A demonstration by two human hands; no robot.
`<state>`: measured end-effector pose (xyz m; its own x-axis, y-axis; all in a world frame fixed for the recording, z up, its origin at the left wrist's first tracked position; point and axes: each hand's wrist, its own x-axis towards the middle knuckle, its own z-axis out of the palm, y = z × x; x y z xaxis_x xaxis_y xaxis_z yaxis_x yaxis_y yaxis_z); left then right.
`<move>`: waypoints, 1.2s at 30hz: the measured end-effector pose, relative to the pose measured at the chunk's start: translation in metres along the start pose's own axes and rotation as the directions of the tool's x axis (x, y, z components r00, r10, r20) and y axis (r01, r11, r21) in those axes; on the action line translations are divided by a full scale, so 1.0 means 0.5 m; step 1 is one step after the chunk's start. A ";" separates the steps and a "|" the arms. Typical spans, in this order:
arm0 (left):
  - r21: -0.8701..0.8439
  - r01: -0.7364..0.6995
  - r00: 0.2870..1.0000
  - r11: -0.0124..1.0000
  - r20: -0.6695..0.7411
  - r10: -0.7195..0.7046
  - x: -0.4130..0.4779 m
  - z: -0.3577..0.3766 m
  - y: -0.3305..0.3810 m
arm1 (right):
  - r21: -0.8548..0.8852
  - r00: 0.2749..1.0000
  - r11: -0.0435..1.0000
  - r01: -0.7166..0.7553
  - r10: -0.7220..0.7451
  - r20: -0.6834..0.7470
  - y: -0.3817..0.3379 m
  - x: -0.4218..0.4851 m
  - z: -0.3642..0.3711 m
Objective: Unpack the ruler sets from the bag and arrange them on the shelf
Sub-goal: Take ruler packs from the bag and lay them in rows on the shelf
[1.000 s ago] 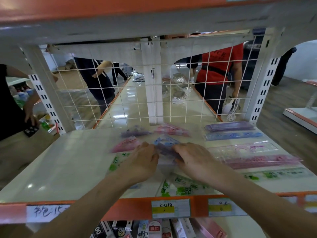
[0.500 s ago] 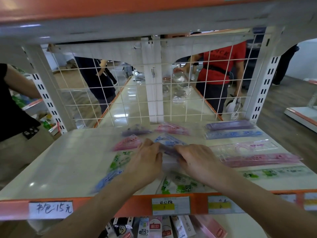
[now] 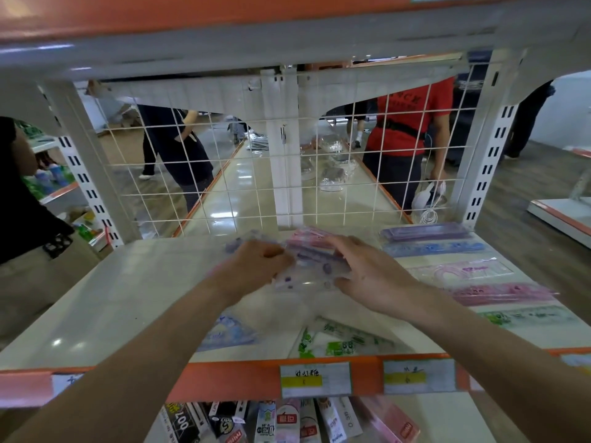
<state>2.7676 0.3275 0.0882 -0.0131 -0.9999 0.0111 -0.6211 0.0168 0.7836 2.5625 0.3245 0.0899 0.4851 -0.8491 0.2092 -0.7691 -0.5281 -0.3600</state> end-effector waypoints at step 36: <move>0.292 -0.095 0.975 0.952 0.219 0.030 0.017 -0.025 0.055 | -0.072 0.986 0.992 -0.101 0.109 0.123 -0.020 0.032 -0.043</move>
<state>2.7602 0.3193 0.1173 -0.2032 -0.9738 -0.1024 -0.8185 0.1115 0.5635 2.5692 0.3159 0.1162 0.4458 -0.8934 0.0554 -0.8421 -0.4396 -0.3124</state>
